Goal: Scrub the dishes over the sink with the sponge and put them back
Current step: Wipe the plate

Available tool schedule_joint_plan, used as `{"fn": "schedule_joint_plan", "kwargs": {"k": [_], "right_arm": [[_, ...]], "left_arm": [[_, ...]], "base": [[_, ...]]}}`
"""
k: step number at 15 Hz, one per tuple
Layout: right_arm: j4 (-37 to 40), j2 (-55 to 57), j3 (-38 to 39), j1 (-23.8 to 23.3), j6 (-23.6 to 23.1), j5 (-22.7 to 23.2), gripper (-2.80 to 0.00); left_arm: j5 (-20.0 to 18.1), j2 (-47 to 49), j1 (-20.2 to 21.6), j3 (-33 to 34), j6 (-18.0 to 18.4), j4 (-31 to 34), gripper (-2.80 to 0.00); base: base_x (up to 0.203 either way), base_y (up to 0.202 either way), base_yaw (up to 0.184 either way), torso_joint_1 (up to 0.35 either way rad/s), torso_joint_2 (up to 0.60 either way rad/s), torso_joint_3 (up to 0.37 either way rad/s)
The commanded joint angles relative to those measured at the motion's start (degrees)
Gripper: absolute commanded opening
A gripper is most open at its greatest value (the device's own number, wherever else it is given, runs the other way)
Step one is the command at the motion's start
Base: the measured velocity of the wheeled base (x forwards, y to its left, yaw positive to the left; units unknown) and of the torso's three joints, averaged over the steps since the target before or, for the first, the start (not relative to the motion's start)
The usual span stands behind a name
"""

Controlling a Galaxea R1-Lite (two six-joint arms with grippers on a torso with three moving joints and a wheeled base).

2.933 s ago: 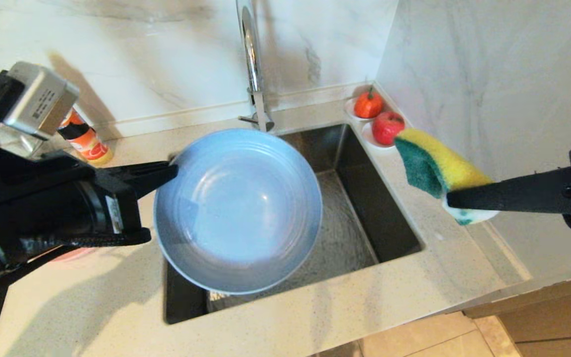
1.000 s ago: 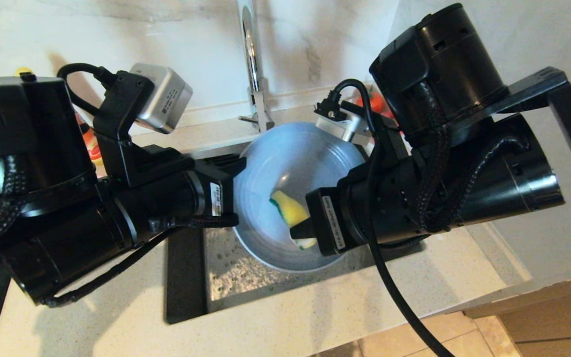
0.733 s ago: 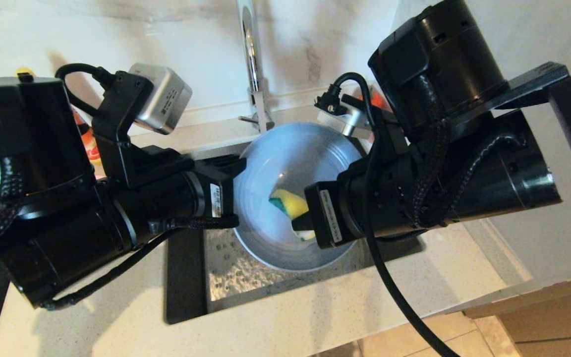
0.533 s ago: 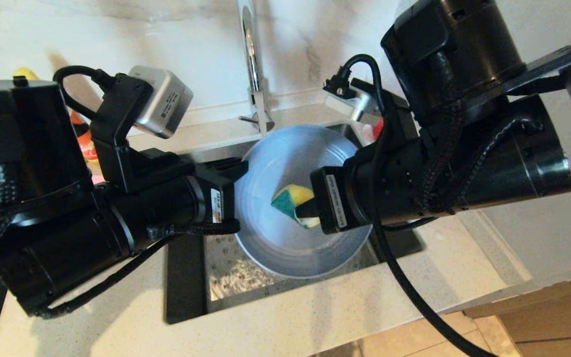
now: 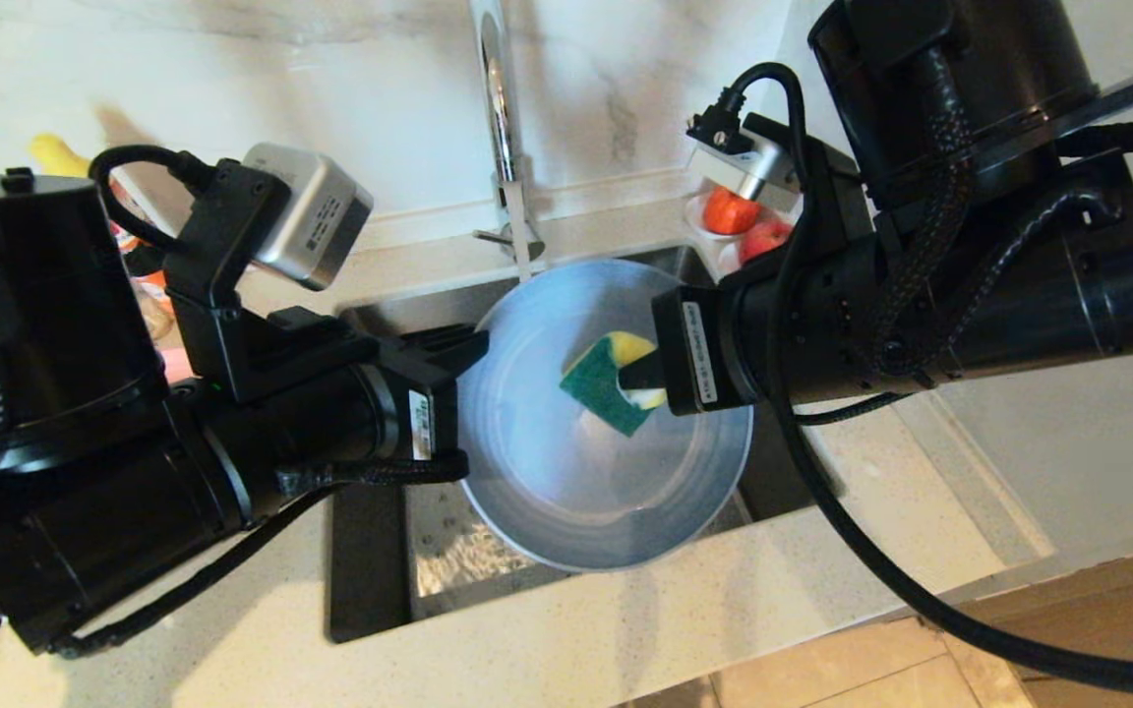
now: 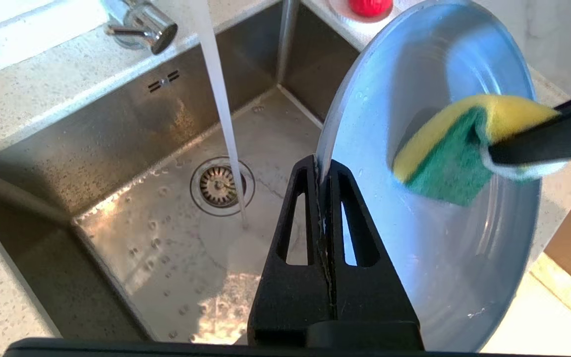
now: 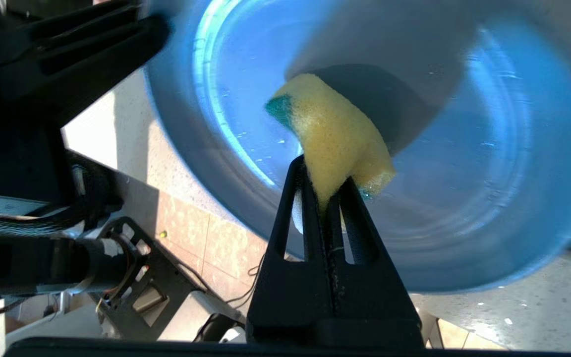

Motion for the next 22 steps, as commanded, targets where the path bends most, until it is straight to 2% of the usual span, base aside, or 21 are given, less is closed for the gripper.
{"fn": "schedule_joint_plan", "kwargs": {"k": [1, 6, 11, 16, 22], "right_arm": [[0.22, -1.17, 0.00, -1.01, -0.09, -0.03, -2.80], [0.78, -3.52, 1.77, -1.36, -0.25, -0.02, -2.80], [0.16, -0.92, 4.72, 0.99, -0.09, -0.02, -2.80], [0.09, 5.34, -0.85, 5.20, -2.90, -3.15, -2.80], [-0.04, 5.05, -1.41, 4.77, -2.81, -3.42, -2.80]], "left_arm": [[0.15, -0.76, 0.10, -0.36, -0.09, -0.18, -2.80], [0.94, -1.18, 0.36, -3.13, -0.27, -0.18, -2.80], [1.38, -0.23, 0.45, -5.53, -0.53, -0.10, -2.80], [1.21, 0.75, 0.18, -4.38, -1.06, -0.10, -2.80], [0.77, 0.83, -0.75, 0.68, -0.57, -0.10, -2.80]], "base": [[0.000, 0.000, 0.000, 0.000, 0.00, 0.000], [0.000, 0.000, 0.000, 0.000, 0.00, 0.000], [0.000, 0.000, 0.000, 0.000, 0.00, 0.000], [0.000, 0.000, 0.000, 0.000, 0.00, 0.000], [0.000, 0.000, 0.000, 0.000, 0.00, 0.000]]}}
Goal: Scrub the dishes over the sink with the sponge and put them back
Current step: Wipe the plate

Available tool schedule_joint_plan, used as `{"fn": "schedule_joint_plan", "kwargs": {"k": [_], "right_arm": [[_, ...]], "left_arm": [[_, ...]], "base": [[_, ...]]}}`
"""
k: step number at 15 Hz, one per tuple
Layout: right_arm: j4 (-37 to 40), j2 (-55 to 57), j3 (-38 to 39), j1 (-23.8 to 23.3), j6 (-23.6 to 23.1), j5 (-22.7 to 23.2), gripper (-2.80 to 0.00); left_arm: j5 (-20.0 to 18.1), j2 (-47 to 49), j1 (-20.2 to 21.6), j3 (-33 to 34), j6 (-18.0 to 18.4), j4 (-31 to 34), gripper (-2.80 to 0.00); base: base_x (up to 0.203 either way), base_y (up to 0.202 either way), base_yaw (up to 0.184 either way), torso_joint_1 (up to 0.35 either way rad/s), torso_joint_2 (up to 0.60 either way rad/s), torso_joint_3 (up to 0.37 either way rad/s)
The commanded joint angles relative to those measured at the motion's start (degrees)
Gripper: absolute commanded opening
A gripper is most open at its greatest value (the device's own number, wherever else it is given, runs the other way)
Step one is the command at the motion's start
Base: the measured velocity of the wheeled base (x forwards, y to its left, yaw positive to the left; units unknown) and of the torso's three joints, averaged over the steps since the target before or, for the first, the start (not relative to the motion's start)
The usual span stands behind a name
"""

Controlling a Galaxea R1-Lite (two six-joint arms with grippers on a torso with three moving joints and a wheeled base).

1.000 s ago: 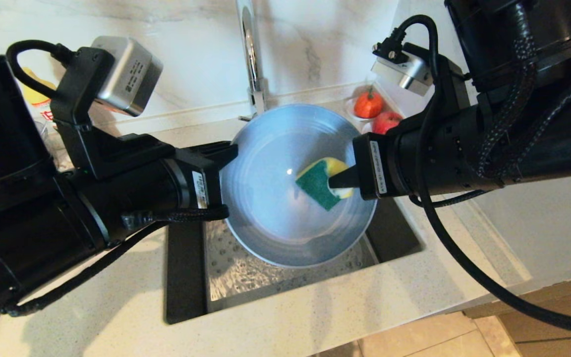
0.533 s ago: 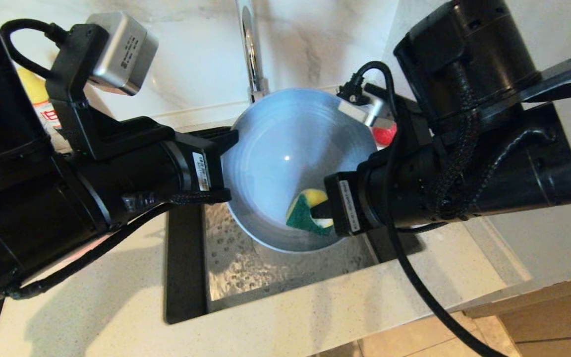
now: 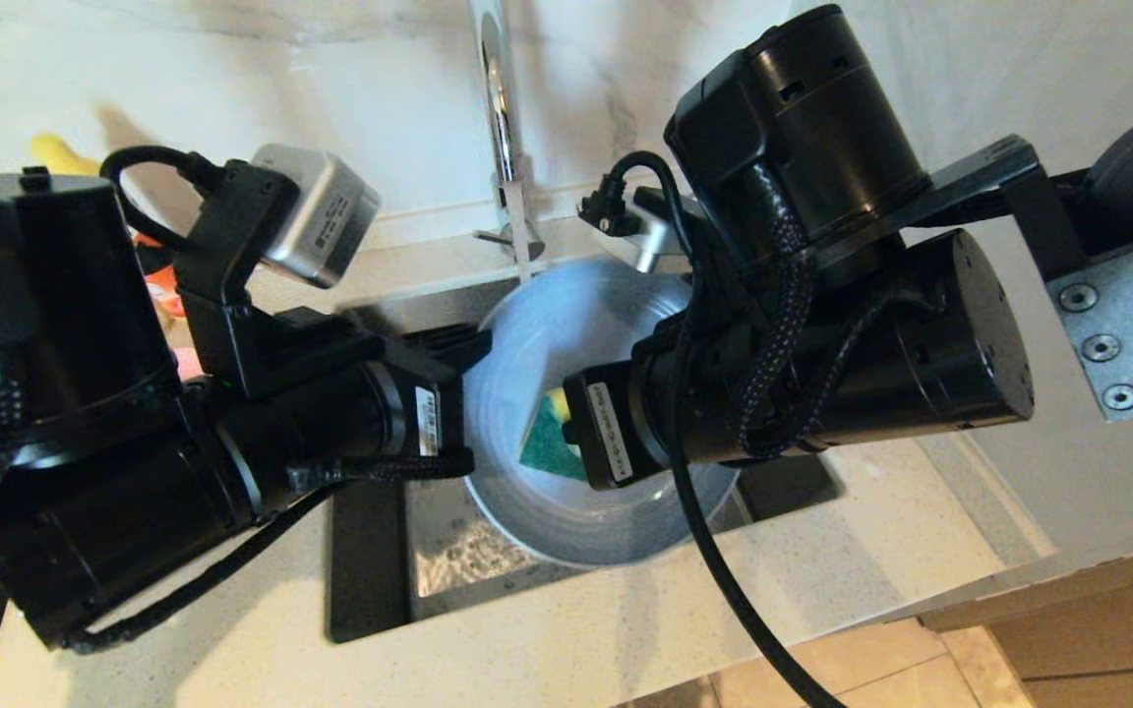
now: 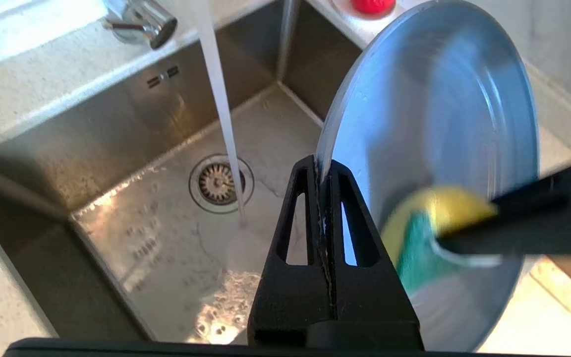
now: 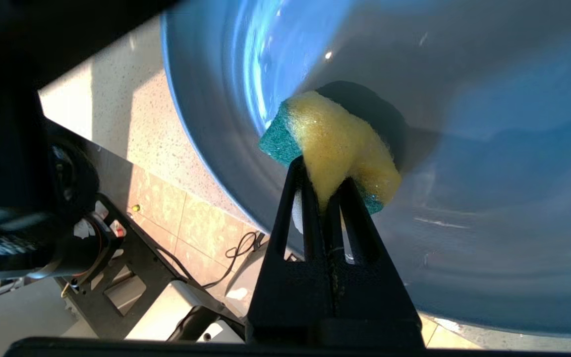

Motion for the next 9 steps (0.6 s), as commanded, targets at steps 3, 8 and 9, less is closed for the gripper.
{"fn": "schedule_joint_plan", "kwargs": {"k": [3, 8, 9], "right_arm": [[0.22, -1.55, -0.47, -1.53, -0.06, -1.42, -2.80], [0.89, -5.35, 0.74, -4.10, -0.38, -1.49, -2.80], [1.15, -6.27, 1.86, -4.11, -0.39, -1.49, -2.80]], "left_arm": [[0.12, -0.22, -1.72, 3.77, -0.02, -0.44, -2.80], [0.82, -1.70, -1.51, 3.14, -0.33, -3.36, -2.80], [0.90, -2.15, -1.25, 2.31, -0.37, -3.30, -2.80]], "base": [[0.000, 0.000, 0.000, 0.000, 0.00, 0.000], [0.000, 0.000, 0.000, 0.000, 0.00, 0.000], [0.000, 0.000, 0.000, 0.000, 0.00, 0.000]]}}
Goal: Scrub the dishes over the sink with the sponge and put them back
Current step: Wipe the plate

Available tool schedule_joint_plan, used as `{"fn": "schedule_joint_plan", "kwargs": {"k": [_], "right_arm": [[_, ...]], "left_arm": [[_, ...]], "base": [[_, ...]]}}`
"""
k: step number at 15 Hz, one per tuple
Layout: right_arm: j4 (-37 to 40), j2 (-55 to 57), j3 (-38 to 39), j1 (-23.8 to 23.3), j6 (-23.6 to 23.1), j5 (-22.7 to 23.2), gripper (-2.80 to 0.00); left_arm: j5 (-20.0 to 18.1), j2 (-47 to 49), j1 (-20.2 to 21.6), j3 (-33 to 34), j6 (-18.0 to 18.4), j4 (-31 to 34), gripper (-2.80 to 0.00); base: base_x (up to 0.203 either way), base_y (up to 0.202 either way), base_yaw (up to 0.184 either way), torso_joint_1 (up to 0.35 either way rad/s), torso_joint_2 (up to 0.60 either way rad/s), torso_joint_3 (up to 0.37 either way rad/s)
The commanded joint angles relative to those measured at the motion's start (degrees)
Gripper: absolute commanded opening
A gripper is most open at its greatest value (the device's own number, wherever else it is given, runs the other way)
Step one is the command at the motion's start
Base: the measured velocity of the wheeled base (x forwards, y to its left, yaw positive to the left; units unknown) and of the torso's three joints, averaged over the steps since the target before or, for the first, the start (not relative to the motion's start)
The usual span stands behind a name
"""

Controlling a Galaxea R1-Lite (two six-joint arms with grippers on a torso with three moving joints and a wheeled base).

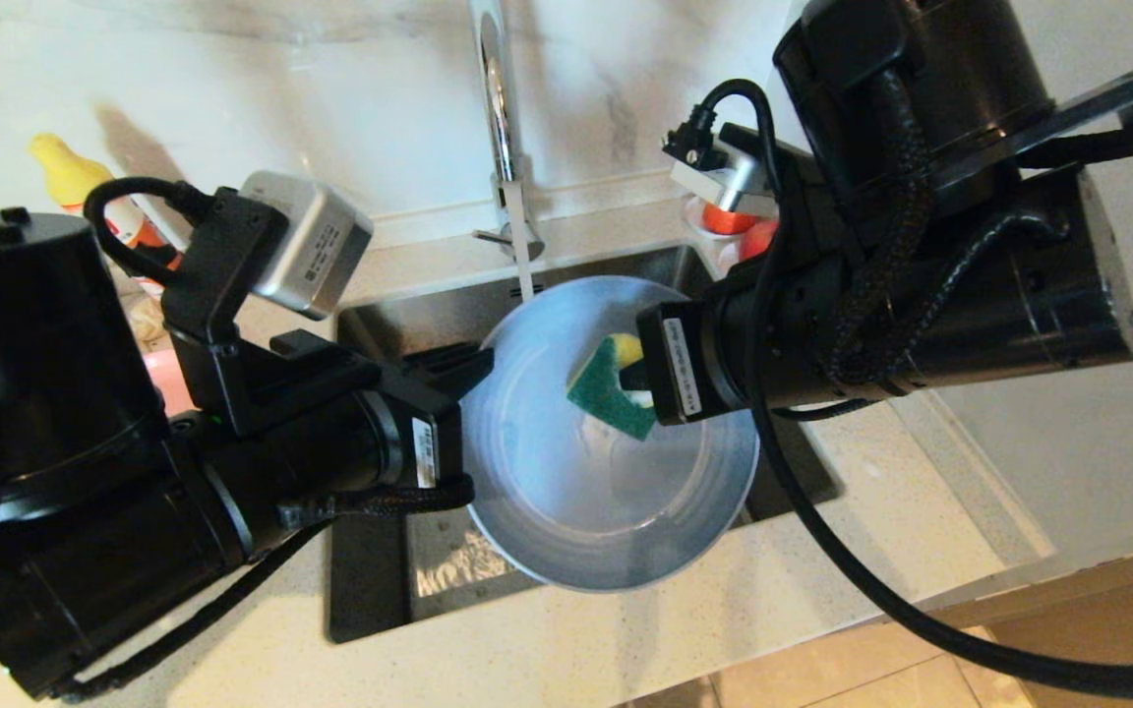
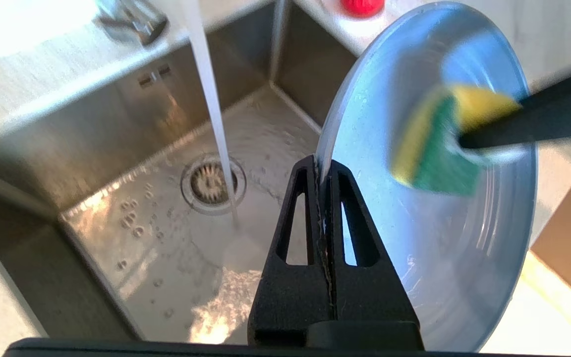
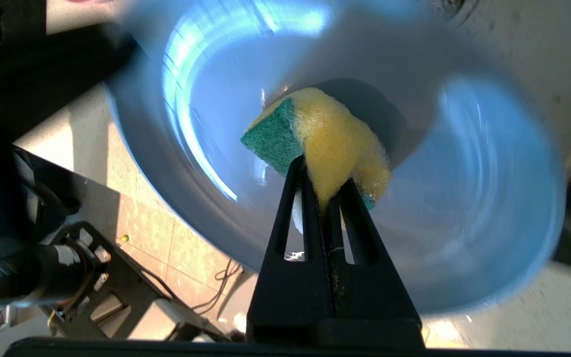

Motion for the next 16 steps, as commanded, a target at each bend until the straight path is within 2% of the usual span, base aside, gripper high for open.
{"fn": "schedule_joint_plan", "kwargs": {"k": [1, 4, 7, 12, 16], "right_arm": [[0.46, -2.93, 2.49, -0.22, 0.08, -0.03, -2.80], [0.00, -3.61, 7.44, 0.22, 0.15, -0.03, -2.80], [-0.20, -1.77, 7.82, 1.92, 0.46, 0.05, -2.80], [-0.91, 0.51, 3.42, 3.43, 0.23, -0.04, -2.80], [-1.00, 0.46, 1.11, 1.34, -0.97, -0.12, -2.80]], "left_arm": [[0.27, -1.12, 0.89, -1.67, 0.01, -0.16, -2.80], [0.28, -0.54, 1.62, -4.49, -0.08, -0.16, -2.80], [0.26, 1.50, 1.55, -5.91, -1.46, -0.14, -2.80], [-0.18, 2.66, 0.91, -2.25, -1.56, -0.16, -2.80], [-0.34, 2.65, -0.86, 0.06, -1.16, -0.20, -2.80]], "base": [[0.000, 0.000, 0.000, 0.000, 0.00, 0.000], [0.000, 0.000, 0.000, 0.000, 0.00, 0.000], [0.000, 0.000, 0.000, 0.000, 0.00, 0.000], [0.000, 0.000, 0.000, 0.000, 0.00, 0.000], [0.000, 0.000, 0.000, 0.000, 0.00, 0.000]]}}
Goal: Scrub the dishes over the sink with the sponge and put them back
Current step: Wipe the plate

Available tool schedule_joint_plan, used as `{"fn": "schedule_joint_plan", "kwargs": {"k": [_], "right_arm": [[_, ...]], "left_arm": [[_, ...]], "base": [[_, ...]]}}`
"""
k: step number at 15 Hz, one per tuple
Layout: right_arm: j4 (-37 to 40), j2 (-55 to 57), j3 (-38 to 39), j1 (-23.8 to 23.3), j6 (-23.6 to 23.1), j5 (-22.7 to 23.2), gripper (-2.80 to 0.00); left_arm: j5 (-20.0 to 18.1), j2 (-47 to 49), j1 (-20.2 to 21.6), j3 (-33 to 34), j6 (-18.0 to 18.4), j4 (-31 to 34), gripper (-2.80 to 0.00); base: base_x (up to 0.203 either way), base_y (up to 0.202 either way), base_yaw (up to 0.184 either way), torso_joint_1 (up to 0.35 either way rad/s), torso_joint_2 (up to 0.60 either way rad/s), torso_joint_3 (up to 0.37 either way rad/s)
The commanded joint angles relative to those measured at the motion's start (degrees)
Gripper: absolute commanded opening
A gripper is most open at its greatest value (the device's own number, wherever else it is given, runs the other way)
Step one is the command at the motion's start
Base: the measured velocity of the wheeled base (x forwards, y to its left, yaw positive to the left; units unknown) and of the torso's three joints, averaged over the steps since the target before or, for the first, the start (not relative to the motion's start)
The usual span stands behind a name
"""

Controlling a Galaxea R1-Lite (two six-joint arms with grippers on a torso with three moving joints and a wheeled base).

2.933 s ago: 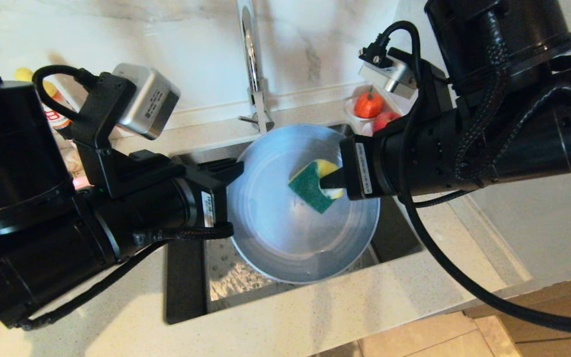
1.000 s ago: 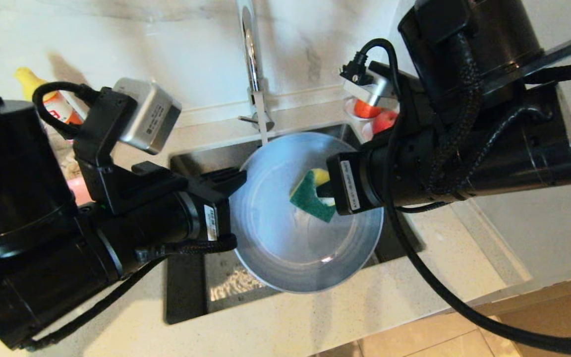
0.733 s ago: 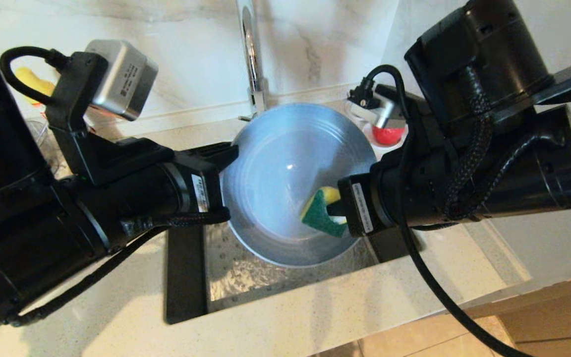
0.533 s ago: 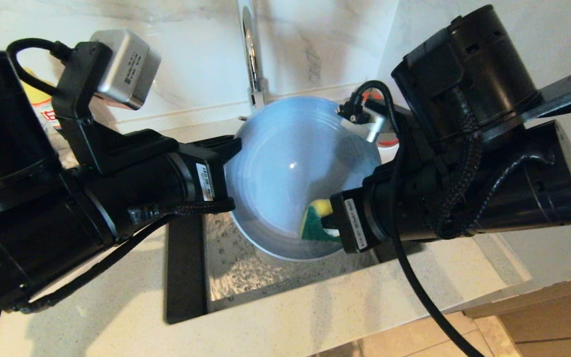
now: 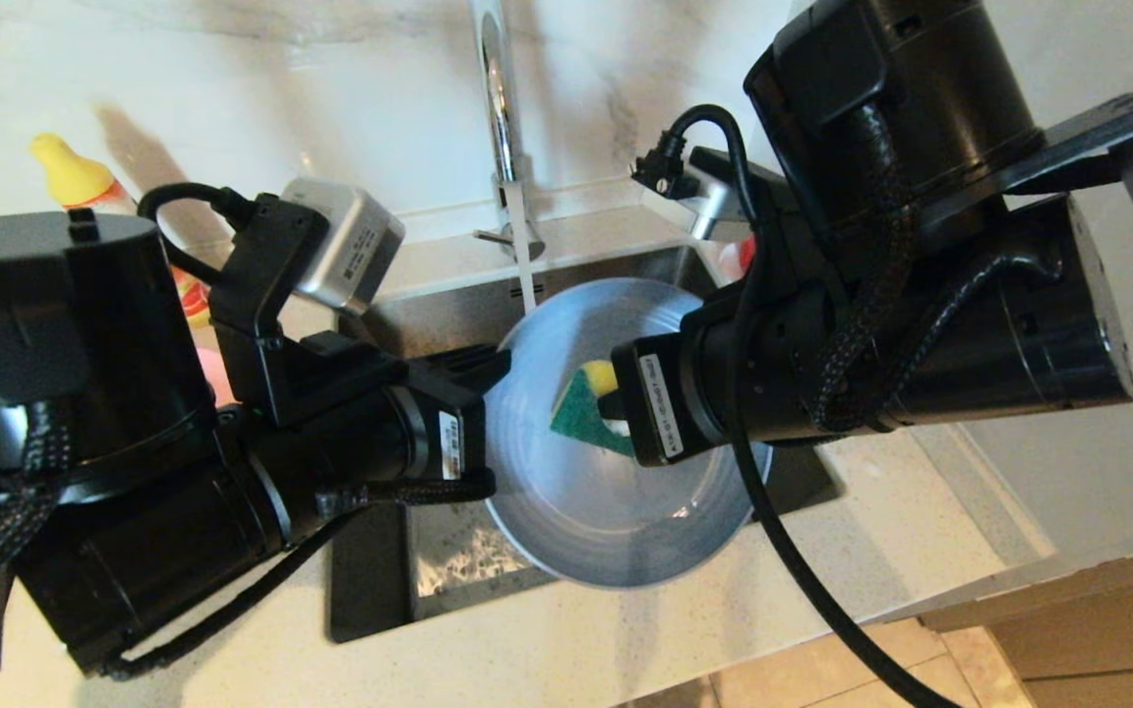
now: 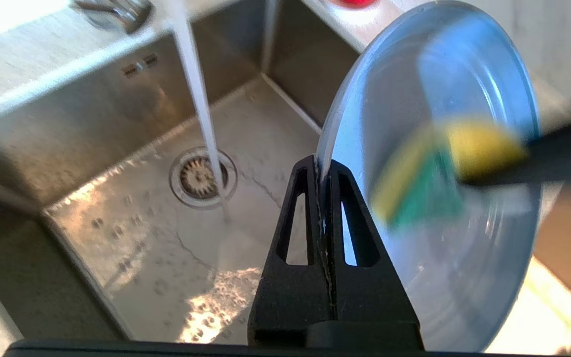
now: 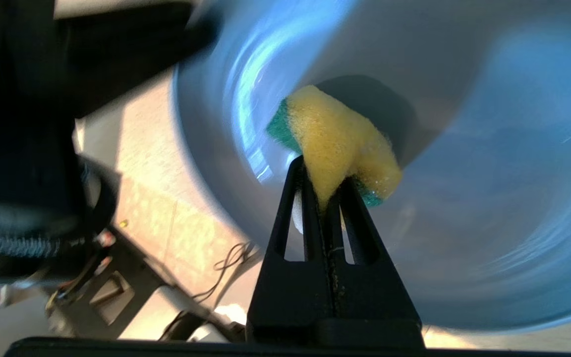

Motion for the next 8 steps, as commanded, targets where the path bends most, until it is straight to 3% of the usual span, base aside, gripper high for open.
{"fn": "schedule_joint_plan", "kwargs": {"k": [1, 8], "right_arm": [[0.09, -0.04, -0.46, -2.01, -0.35, -0.03, -2.80], [0.99, -5.39, 5.01, -5.14, -0.82, 0.03, -2.80]], "left_arm": [[0.12, -0.05, -0.90, 1.22, 0.08, -0.44, -2.80], [0.82, -2.31, 1.13, -0.42, -0.42, -0.93, -2.80]], "base": [[0.000, 0.000, 0.000, 0.000, 0.00, 0.000], [0.000, 0.000, 0.000, 0.000, 0.00, 0.000]]}}
